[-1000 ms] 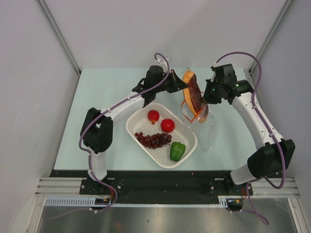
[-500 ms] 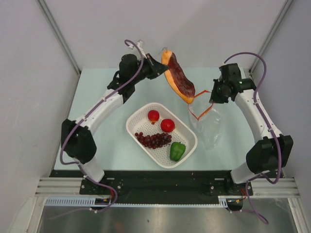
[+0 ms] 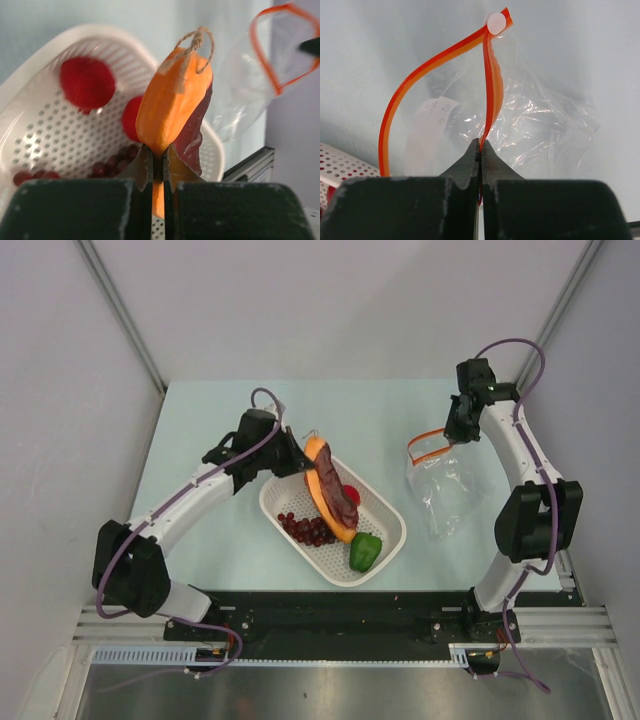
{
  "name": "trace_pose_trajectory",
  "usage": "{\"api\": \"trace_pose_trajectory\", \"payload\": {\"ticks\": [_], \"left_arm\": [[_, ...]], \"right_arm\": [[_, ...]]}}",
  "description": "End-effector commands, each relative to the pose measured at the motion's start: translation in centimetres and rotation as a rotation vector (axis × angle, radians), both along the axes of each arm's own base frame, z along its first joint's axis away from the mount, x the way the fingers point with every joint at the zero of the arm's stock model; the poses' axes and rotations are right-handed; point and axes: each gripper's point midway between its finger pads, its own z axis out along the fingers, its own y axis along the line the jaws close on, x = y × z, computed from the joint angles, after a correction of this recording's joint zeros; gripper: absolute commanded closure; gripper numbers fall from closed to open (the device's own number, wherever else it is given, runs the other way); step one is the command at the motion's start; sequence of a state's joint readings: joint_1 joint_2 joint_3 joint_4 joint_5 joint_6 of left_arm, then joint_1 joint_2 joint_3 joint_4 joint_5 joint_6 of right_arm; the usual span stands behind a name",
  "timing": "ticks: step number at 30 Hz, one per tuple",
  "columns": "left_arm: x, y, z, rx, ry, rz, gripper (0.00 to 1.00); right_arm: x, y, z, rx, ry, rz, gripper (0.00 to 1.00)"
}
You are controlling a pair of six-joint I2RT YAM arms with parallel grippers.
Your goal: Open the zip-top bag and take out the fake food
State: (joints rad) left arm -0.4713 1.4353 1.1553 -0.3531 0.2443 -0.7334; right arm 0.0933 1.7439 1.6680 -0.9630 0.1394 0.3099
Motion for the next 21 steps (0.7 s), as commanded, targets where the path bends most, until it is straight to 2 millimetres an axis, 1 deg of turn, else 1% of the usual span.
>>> {"api": "trace_pose_trajectory", "payload": {"ticks": [1, 2, 3, 4, 5, 6, 7, 8, 9, 10, 11, 12, 13, 14, 16, 17, 18, 19, 20, 21], "left_arm": [[-2.2, 2.2, -2.3, 0.059, 0.061, 0.023, 1.0], [-2.3, 2.4, -3.0, 0.07, 0.071, 0.025, 1.0], [-2.4, 2.6, -3.4, 0.078, 0.078, 0.029, 1.0], [-2.4, 2.9, -3.8, 0.092, 0.086, 0.039, 1.0], [-2.7, 3.1, -4.3, 0.106, 0.102, 0.042, 1.0], [-2.9, 3.3, -4.6, 0.11, 0.111, 0.048, 1.0], [-3.0, 3.5, -4.9, 0.111, 0.117, 0.055, 1.0], [-3.2, 3.7, -5.6, 0.121, 0.133, 0.061, 0.99], [-3.3, 3.9, -5.9, 0.126, 0.145, 0.069, 0.93], [-3.4, 4.0, -6.3, 0.134, 0.163, 0.075, 0.84], [-3.4, 4.2, -6.5, 0.139, 0.169, 0.079, 0.8], [-3.4, 4.3, -6.5, 0.144, 0.17, 0.082, 0.74], [-3.4, 4.3, -6.4, 0.142, 0.164, 0.086, 0.59], [-3.4, 4.5, -6.4, 0.15, 0.162, 0.093, 0.52], [-3.4, 4.7, -6.1, 0.155, 0.151, 0.09, 0.39], [-3.4, 4.8, -5.8, 0.16, 0.142, 0.09, 0.37], [-3.4, 4.8, -5.7, 0.161, 0.139, 0.088, 0.35], [-3.3, 4.7, -5.3, 0.163, 0.122, 0.074, 0.31], [-3.3, 4.7, -5.1, 0.165, 0.117, 0.066, 0.3], [-3.3, 4.9, -5.1, 0.181, 0.113, 0.059, 0.25]], "right_arm": [[2.2, -1.4, 0.9, -0.067, -0.028, -0.022, 1.0], [2.5, -1.4, 0.8, -0.064, -0.026, -0.02, 1.0], [2.9, -1.3, 1.2, -0.062, -0.037, -0.02, 1.0], [3.2, -1.1, 1.0, -0.057, -0.032, -0.015, 1.0], [3.5, -1.1, 0.4, -0.056, -0.015, -0.014, 1.0], [3.7, -0.9, 0.7, -0.052, -0.016, -0.011, 0.99], [3.9, -0.7, 0.5, -0.048, -0.013, -0.008, 0.98], [4.0, -0.6, 0.1, -0.048, -0.004, -0.003, 0.91], [4.1, -0.4, 0.1, -0.048, -0.004, 0.005, 0.87], [4.2, -0.2, 0.1, -0.05, -0.005, 0.011, 0.83], [4.2, -0.2, 0.0, -0.055, -0.001, 0.013, 0.76], [4.1, 0.1, 0.0, -0.057, -0.002, 0.019, 0.71], [4.1, 0.0, -0.1, -0.063, 0.001, 0.021, 0.67], [4.0, 0.3, -0.1, -0.065, 0.001, 0.029, 0.57], [4.0, 0.7, 0.2, -0.069, -0.004, 0.041, 0.46], [3.9, 0.8, 0.6, -0.072, -0.007, 0.045, 0.35], [3.9, 1.4, 1.1, -0.078, -0.017, 0.056, 0.3], [3.8, 1.3, 1.4, -0.1, -0.026, 0.053, 0.25], [3.6, 1.4, 1.9, -0.114, -0.031, 0.054, 0.18], [3.4, 1.7, 2.4, -0.137, -0.039, 0.058, 0.16]]}}
